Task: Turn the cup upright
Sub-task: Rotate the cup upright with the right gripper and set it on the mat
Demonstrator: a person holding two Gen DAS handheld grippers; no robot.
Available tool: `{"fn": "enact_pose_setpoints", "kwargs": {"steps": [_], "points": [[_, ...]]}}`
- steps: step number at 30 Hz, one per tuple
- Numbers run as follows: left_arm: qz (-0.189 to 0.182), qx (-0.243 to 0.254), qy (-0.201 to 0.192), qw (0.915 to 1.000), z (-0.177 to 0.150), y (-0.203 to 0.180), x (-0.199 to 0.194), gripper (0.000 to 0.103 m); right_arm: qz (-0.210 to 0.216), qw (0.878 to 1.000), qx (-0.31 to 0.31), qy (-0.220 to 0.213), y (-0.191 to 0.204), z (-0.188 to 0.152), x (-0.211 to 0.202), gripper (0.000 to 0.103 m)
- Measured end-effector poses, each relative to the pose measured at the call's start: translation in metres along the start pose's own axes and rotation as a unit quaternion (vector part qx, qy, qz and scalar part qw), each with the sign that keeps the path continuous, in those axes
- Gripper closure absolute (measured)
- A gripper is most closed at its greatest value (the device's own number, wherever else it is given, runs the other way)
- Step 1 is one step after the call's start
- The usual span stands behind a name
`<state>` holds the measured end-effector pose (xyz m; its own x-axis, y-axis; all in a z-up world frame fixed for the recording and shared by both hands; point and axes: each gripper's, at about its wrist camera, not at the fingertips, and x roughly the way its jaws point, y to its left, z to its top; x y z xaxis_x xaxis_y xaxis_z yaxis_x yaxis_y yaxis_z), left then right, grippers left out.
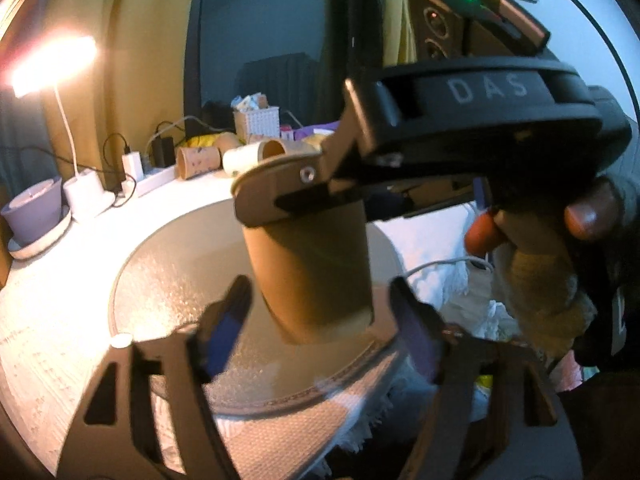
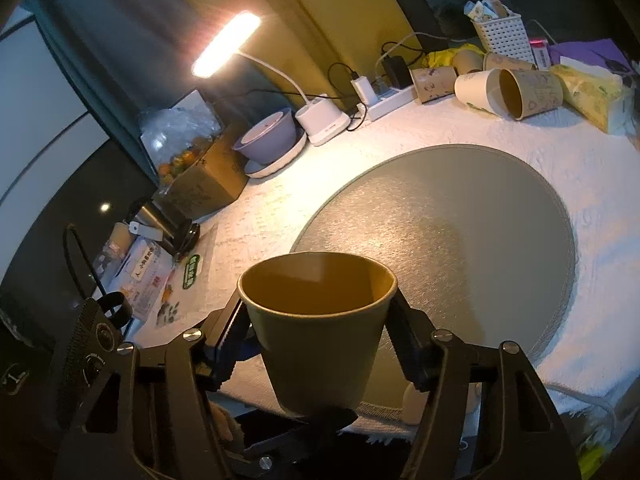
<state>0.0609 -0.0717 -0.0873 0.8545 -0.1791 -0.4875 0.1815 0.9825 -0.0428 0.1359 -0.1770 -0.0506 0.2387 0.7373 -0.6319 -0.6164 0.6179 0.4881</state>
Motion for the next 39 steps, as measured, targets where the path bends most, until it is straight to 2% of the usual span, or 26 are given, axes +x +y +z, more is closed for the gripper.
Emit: {"fn": "enact_pose_setpoints", "kwargs": {"steps": [8, 12, 17, 25, 32, 39], "points": [[-0.004, -0.049, 0.048, 0.9976, -0.003, 0.022, 0.014, 0.023, -0.058, 0.998, -0.032, -0.015, -0.004, 0.020, 0.011, 0.035], [0.014, -0.077, 0.066, 0.9948, -0.002, 0.043, 0.018, 0.023, -0.075, 0.996, -0.040, -0.011, -0.012, 0.030, 0.024, 0.035], [0.043, -0.130, 0.079, 0.9874, 0.002, 0.075, 0.019, 0.023, -0.096, 0.994, -0.054, -0.005, -0.021, 0.046, 0.044, 0.035], [0.067, -0.196, 0.088, 0.9744, 0.007, 0.121, 0.028, 0.023, -0.142, 0.985, -0.097, -0.009, -0.029, 0.063, 0.075, 0.035], [0.093, -0.226, 0.095, 0.9650, 0.007, 0.145, 0.040, 0.023, -0.169, 0.976, -0.132, -0.021, -0.025, 0.065, 0.089, 0.035], [0.092, -0.227, 0.096, 0.9648, 0.007, 0.145, 0.039, 0.023, -0.190, 0.969, -0.153, -0.029, -0.020, 0.054, 0.089, 0.035]]}}
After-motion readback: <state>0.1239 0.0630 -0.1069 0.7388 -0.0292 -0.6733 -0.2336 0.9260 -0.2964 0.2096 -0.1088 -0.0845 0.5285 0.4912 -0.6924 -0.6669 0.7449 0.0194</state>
